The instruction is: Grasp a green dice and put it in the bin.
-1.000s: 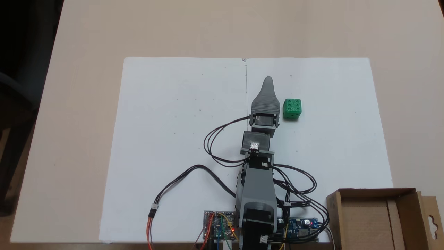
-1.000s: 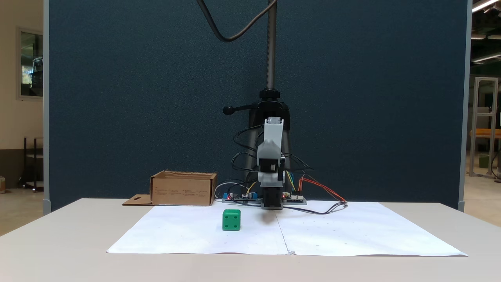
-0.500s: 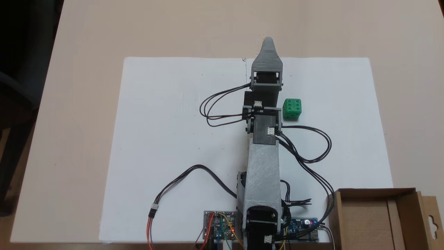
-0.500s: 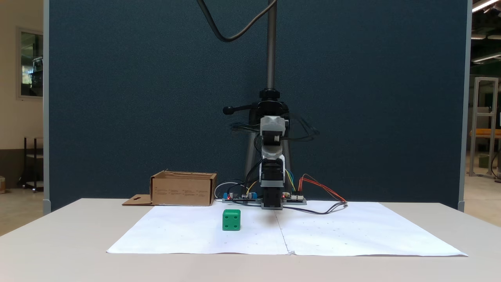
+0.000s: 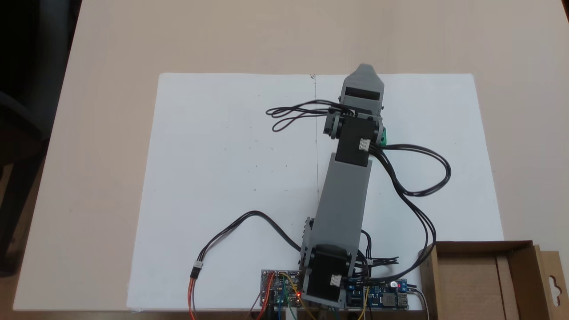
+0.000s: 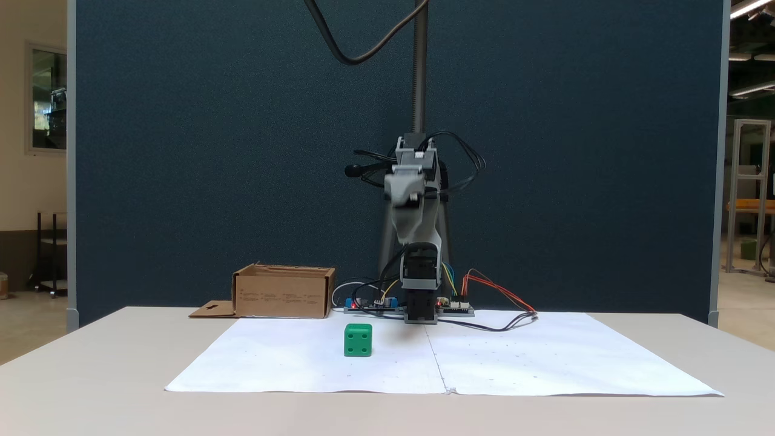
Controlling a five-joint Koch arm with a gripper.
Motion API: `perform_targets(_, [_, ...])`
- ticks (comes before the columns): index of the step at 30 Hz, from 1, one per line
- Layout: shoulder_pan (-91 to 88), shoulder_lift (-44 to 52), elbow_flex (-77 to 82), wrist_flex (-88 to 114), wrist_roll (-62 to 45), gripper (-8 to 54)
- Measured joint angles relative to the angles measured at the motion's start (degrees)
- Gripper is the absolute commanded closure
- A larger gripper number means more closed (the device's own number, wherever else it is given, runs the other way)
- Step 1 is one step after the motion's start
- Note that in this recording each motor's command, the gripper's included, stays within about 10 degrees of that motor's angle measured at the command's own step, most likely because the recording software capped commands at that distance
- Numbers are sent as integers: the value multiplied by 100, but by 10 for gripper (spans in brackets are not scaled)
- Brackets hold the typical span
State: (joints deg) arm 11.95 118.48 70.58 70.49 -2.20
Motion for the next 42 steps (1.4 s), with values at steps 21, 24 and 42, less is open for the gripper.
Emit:
perform_targets(21, [1213,-1002,-729,2769,-1661,-14])
perform_targets(24, [1345,-1160,-747,2777,-2048,-14])
perform_targets(42, [1696,-2619,-2048,2777,-2347,-12])
